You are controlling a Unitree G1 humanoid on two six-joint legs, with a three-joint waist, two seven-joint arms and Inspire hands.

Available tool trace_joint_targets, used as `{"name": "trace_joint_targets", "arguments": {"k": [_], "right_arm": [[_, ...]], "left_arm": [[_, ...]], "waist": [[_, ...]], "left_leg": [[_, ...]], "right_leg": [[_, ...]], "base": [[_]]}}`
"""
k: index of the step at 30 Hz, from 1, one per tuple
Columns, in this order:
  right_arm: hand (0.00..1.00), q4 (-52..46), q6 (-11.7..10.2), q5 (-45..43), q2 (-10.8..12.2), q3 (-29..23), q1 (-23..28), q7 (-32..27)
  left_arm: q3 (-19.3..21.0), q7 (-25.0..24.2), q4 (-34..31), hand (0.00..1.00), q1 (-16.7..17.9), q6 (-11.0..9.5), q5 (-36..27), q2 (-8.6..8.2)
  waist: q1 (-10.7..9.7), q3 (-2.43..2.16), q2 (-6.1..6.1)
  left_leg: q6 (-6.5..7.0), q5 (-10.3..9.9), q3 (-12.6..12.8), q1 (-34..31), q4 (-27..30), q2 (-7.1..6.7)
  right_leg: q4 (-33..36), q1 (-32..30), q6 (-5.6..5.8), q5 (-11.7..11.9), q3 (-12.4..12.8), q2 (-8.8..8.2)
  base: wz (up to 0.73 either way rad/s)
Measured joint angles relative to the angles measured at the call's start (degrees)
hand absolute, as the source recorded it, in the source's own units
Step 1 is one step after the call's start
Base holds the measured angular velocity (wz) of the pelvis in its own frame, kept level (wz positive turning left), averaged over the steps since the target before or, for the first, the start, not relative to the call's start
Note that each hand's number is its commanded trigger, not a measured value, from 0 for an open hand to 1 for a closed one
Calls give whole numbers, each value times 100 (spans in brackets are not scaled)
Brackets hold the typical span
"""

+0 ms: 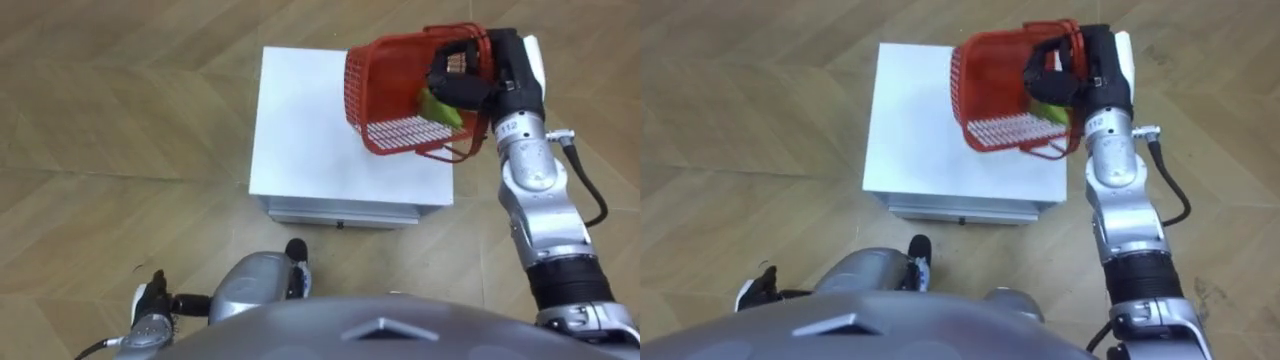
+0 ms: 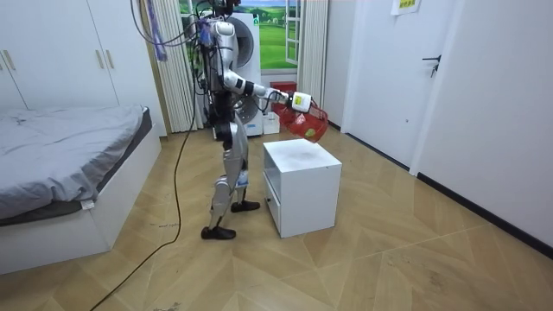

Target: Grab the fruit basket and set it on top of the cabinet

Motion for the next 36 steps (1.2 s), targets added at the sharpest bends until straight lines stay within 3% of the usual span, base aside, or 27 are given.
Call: {"name": "trace_joint_targets", "arguments": {"k": [1, 3, 7, 9, 11, 12, 13, 14, 16, 19, 21, 22, 23, 25, 33, 36], "right_arm": [[100, 3, 0, -20, 0, 31, -3, 1], [100, 7, 7, -108, -1, 37, -4, 0], [100, 69, 14, -105, -3, 26, 3, -9], [100, 142, 24, -112, 8, 53, 17, 5], [100, 216, 90, -79, 16, 107, 38, 71], [100, 264, 90, -99, 19, 111, 38, 100], [100, 365, 98, -123, 18, 116, 39, 137], [100, 422, 106, -85, 19, 115, 31, 193], [100, 465, 129, -62, 20, 117, 10, 257], [100, 536, 156, -59, 20, 179, 58, 343], [100, 536, 172, -68, 19, 241, 57, 424], [100, 573, 163, -72, 13, 269, 60, 449], [100, 622, 163, -48, -1, 271, 56, 480], [100, 674, 160, 70, -10, 333, 47, 508], [100, 1012, 156, 26, 18, 372, 57, 660], [100, 1080, 139, -29, 44, 395, 81, 669]], "left_arm": [[0, -7, 19, 0, -53, 0, 11, 2], [-1, -38, 90, 0, -116, 0, 3, 2], [0, -161, 140, 0, -146, 65, 4, 2], [1, -178, 134, 0, -170, 83, 0, 3], [-1, -174, 124, 0, -185, 82, -3, 20], [-8, -171, 130, 0, -170, 82, -3, 35], [-62, -160, 111, 0, -176, 78, -4, 78], [-94, -153, 102, 0, -230, 75, 2, 103], [-195, -103, 98, 0, -263, 75, 6, 105], [-304, -102, 58, 0, -284, 71, -10, 126], [-325, -83, 60, 0, -297, 62, -11, 121], [-358, -69, 55, 0, -302, 63, 2, 98], [-360, -60, 48, 0, -319, 60, 6, 66], [-366, -41, 57, 0, -295, 62, 4, 51], [-361, 31, 62, 0, -267, 160, 25, 35], [-346, 20, 62, 0, -264, 216, 10, 39]], "waist": [[9, 25, 21], [11, 29, 32], [-16, 30, 25], [-33, 34, 26], [-50, 54, 74], [-46, 65, 92], [-28, 68, 122], [-23, 61, 134], [13, 52, 166], [9, 36, 232], [82, 30, 231], [87, 6, 260], [124, -9, 267], [143, -15, 334], [127, -29, 327], [107, -32, 338]], "left_leg": [[27, -84, 7, -1, 88, -3], [82, -214, 35, 5, 171, -64], [283, -509, 17, 120, 371, -223], [378, -630, -31, 181, 477, -315], [480, -730, -160, 380, 518, -382], [506, -753, -210, 447, 511, -392], [540, -800, -266, 514, 488, -390], [565, -819, -296, 566, 439, -378], [593, -830, -335, 613, 374, -370], [614, -824, -473, 714, 274, -346], [613, -824, -434, 771, 206, -336], [611, -825, -460, 803, 168, -337], [604, -826, -456, 877, 80, -336], [567, -806, -487, 1012, -36, -288], [517, -798, -392, 1297, -379, -214], [381, -826, -259, 1311, -389, -167]], "right_leg": [[184, -41, 15, -9, -13, -32], [486, -121, 62, -36, -13, -110], [1655, -456, 145, -56, 30, -455], [2417, -734, 116, 132, 153, -603], [3192, -999, -29, 710, 293, -684], [3349, -1077, -35, 839, 336, -689], [3614, -1258, 0, 915, 474, -666], [3750, -1476, 37, 830, 511, -628], [3521, -1772, 57, 610, 489, -553], [2161, -1901, 76, 445, 479, -261], [1203, -1821, 43, 484, 564, -56], [768, -1639, -35, 657, 611, 69], [398, -1421, 49, 803, 603, 152], [116, -1171, 32, 873, 561, 199], [-345, -798, 39, 913, 393, 275], [-594, -659, 37, 996, 401, 355]], "base": [[-4], [-2], [6], [20], [23], [20], [16], [11], [10], [16], [0], [0], [0], [8], [6], [2]]}}
